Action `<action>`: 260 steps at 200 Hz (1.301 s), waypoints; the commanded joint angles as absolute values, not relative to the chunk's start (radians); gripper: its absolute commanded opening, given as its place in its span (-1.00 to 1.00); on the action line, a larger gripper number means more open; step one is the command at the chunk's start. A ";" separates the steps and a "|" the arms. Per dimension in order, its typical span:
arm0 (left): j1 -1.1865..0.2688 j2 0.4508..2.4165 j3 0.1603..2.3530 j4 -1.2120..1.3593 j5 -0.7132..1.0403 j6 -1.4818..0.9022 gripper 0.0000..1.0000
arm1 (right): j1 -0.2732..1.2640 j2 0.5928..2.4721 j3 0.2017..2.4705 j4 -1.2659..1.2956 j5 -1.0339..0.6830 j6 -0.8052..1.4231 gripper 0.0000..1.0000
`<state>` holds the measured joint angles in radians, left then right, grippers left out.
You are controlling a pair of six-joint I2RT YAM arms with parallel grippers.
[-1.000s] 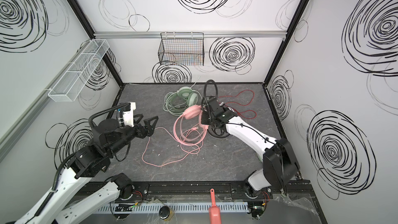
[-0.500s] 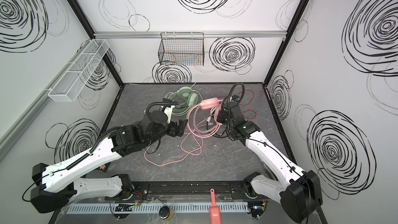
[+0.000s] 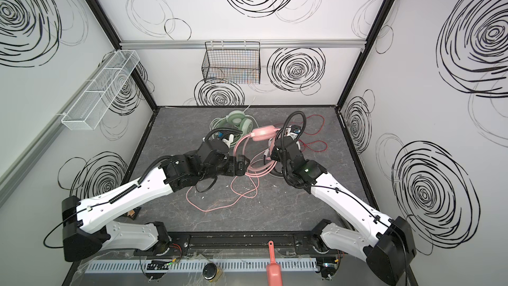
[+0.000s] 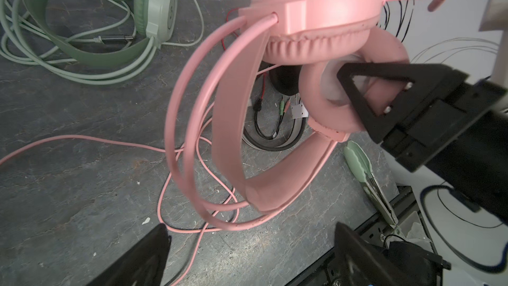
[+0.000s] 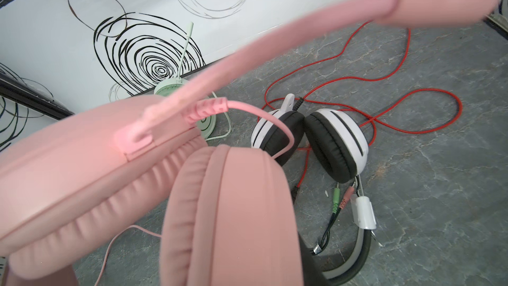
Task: Wrap the headphones
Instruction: 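Grasp the pink headset headband with the left gripper beside the right gripper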
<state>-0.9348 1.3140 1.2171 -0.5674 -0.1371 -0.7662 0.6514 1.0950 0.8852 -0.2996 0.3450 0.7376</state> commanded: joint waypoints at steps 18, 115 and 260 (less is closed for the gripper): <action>-0.928 1.369 1.222 -0.540 -0.112 -0.814 0.92 | 0.660 1.084 0.933 -0.244 0.425 0.765 -0.63; -0.917 1.390 1.155 -0.530 -0.181 -0.847 0.95 | 0.664 1.080 0.920 -0.235 0.408 0.758 -0.63; -0.888 1.435 1.134 -0.481 -0.151 -0.945 0.96 | 0.693 1.076 0.888 -0.216 0.409 0.803 -0.65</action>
